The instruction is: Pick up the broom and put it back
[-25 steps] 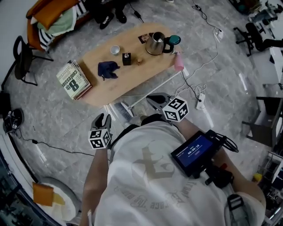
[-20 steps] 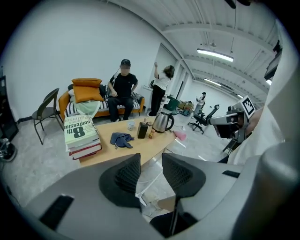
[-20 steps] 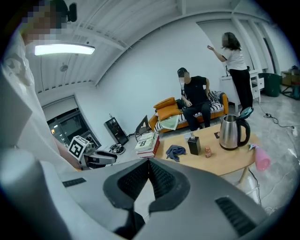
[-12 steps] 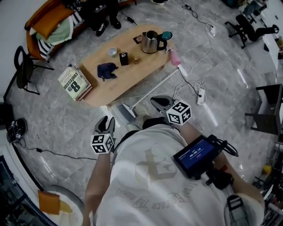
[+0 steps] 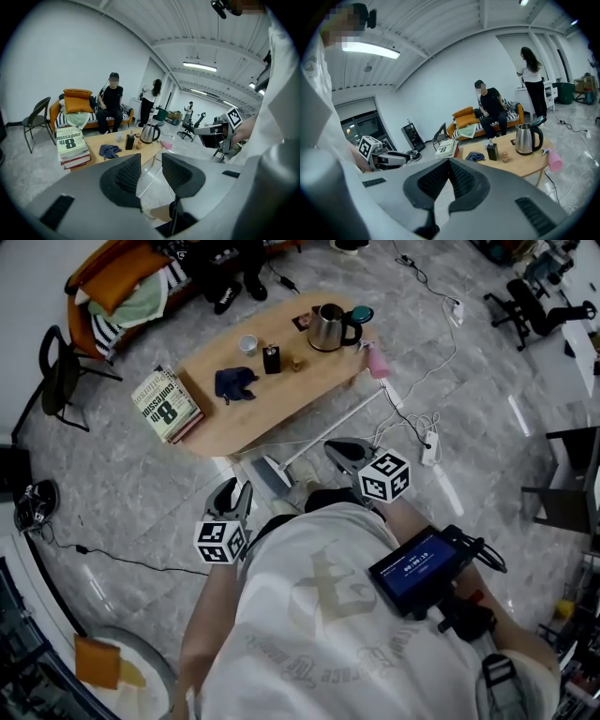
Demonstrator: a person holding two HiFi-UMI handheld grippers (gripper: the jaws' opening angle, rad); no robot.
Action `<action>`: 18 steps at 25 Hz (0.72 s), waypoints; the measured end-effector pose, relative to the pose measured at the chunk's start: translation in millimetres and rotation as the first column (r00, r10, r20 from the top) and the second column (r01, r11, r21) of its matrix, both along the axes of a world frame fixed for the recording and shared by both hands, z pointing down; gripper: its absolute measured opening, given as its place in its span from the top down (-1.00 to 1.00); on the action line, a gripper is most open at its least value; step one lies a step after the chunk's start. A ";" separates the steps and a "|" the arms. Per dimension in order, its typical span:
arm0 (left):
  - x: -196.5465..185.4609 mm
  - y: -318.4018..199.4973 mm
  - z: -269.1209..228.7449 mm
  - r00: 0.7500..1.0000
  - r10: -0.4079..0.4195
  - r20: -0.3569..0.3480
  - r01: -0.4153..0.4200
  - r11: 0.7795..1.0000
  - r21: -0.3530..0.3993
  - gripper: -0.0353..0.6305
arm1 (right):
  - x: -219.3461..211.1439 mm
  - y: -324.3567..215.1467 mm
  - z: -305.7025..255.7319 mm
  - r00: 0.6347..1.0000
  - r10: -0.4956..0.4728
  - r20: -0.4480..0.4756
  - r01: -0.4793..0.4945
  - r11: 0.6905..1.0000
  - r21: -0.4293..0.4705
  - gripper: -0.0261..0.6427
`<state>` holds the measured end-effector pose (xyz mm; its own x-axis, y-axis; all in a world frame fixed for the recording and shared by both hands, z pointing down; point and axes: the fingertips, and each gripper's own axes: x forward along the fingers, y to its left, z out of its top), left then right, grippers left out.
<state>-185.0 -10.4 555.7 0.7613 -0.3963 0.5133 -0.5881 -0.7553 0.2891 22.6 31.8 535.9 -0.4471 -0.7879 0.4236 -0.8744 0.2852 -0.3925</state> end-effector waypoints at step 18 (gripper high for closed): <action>26.4 -9.6 -17.5 0.997 0.069 -0.033 -0.067 0.996 0.062 0.86 | 0.8 0.4 -13.0 1.000 0.019 0.012 -0.020 0.998 0.063 0.87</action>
<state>-158.6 -19.9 538.1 0.8047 -0.3727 0.4622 -0.5251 -0.8100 0.2610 23.4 32.3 522.9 -0.4356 -0.8217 0.3676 -0.8758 0.2925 -0.3840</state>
